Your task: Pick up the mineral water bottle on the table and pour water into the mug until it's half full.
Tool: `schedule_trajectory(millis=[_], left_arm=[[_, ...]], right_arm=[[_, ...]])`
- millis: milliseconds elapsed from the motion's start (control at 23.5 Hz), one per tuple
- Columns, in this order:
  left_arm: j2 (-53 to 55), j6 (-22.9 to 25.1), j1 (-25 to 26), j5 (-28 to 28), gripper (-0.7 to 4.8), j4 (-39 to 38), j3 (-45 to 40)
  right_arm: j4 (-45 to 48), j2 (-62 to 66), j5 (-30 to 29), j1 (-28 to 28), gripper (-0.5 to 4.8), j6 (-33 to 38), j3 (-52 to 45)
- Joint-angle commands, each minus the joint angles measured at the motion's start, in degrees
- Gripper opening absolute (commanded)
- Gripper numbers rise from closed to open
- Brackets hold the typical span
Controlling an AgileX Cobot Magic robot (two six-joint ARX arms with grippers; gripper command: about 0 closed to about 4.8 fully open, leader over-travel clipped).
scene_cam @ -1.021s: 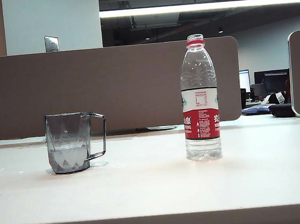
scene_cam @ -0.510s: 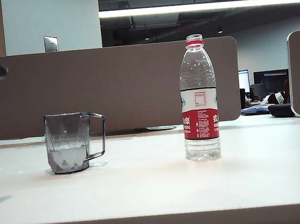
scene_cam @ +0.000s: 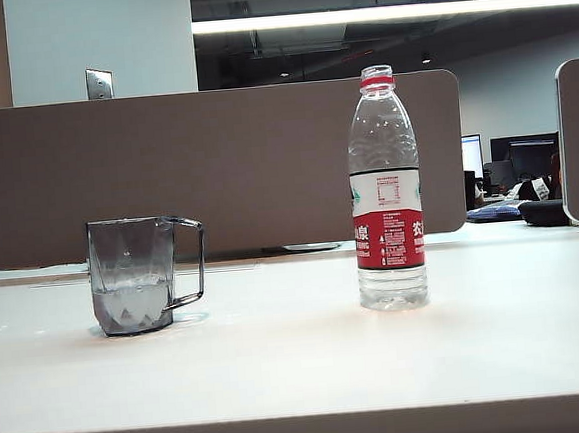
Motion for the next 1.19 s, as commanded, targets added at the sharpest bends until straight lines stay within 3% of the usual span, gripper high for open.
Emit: schedule_trajectory(millis=[43,213,340,425,766,936,1191], left_arm=[[-0.15,2.23,0.02,-1.2,-0.06,-0.9,0.07],[-0.15,2.49,0.02,-5.6,-0.06,-0.68,0.07],[-0.15,2.51,0.02,-8.87,-0.05,0.57,0.07],[-0.15,2.54,0.02,-9.01,-0.06,1.2,0.07],[-0.13,4.24,2.03,-10.6,-0.05,1.18,0.07],[-0.15,3.78,6.75,-7.61,-0.05,2.27,0.07],[-0.15,0.02,17.77,-0.46,-0.05,2.71,0.09]], right_arm=[[3.19,0.13,-7.5,-6.75,-0.05,-1.9,-0.33],[5.88,0.15,-19.1,-18.8,-0.05,-1.86,-0.33],[5.49,0.13,-22.99,-26.84,-0.05,-1.42,-0.35],[5.97,0.13,-23.63,-28.68,-0.05,-1.42,-0.35],[6.29,0.09,-23.34,-28.68,-0.05,-1.44,-0.35],[6.21,0.09,-23.32,-28.68,-0.05,-1.44,-0.35],[6.25,0.09,-23.43,-28.65,-0.05,-1.4,-0.35]])
